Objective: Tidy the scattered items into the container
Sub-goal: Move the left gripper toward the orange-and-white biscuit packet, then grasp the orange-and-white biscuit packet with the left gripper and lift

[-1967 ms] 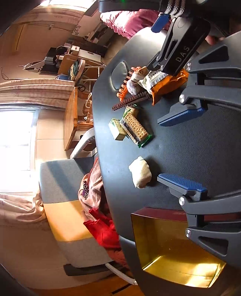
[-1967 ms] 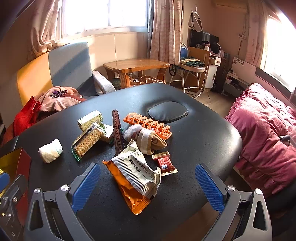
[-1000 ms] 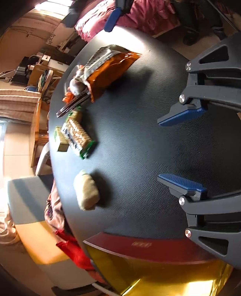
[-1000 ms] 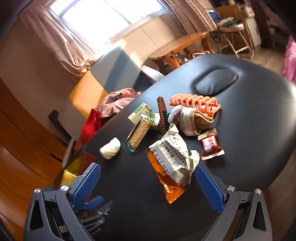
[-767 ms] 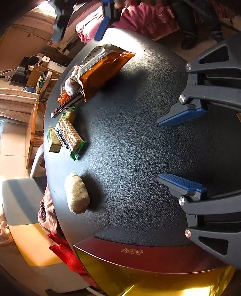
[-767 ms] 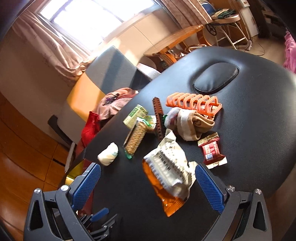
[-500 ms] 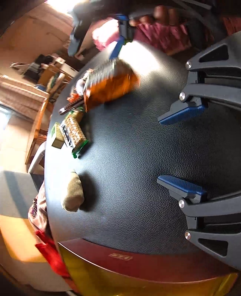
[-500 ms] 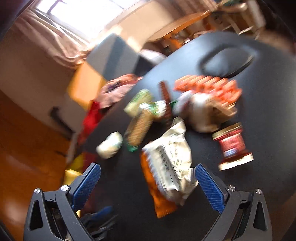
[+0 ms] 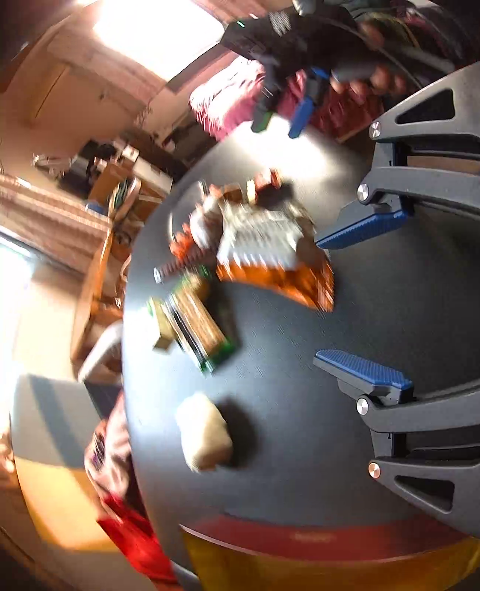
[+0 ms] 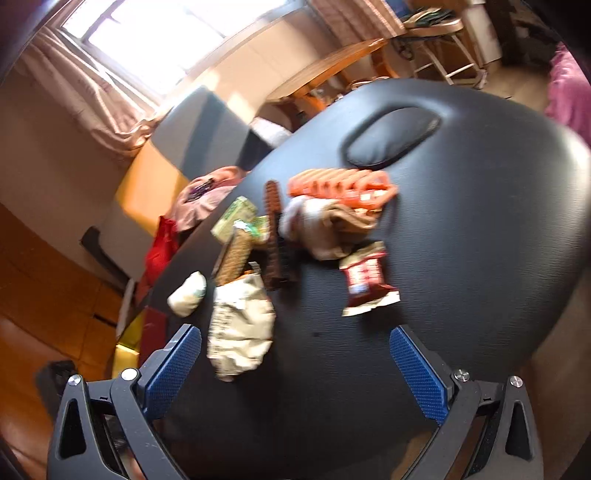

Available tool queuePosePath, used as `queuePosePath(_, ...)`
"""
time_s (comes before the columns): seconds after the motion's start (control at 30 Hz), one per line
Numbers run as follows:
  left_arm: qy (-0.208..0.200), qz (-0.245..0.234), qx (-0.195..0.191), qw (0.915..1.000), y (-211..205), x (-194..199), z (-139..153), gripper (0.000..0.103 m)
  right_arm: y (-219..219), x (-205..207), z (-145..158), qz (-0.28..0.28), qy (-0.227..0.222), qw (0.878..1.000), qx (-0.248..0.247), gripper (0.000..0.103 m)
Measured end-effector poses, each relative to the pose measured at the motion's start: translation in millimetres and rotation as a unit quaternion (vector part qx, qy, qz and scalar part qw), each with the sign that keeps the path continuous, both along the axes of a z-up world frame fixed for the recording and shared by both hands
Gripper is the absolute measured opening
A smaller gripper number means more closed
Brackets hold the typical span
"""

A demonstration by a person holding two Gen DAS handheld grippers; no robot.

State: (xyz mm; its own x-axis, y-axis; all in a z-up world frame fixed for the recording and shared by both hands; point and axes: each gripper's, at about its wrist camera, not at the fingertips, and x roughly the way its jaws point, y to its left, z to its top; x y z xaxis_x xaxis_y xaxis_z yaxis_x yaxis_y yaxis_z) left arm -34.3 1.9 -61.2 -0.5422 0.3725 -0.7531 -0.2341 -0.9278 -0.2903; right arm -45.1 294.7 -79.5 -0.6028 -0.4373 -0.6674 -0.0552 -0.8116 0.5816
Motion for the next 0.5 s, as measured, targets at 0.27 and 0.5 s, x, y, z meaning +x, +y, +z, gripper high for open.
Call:
queuePosePath(0.27,0.01,-0.067,-0.029,0.9973,53,-28,4,0.058,17,14,-9,-0.028,-0.004,0.996,0.084,0.103)
queuePosePath(0.5,0.007,-0.08,-0.044,0.9959,67,-50,-5,0.058,18,10,-11,-0.024,-0.001,0.995,0.095,0.103)
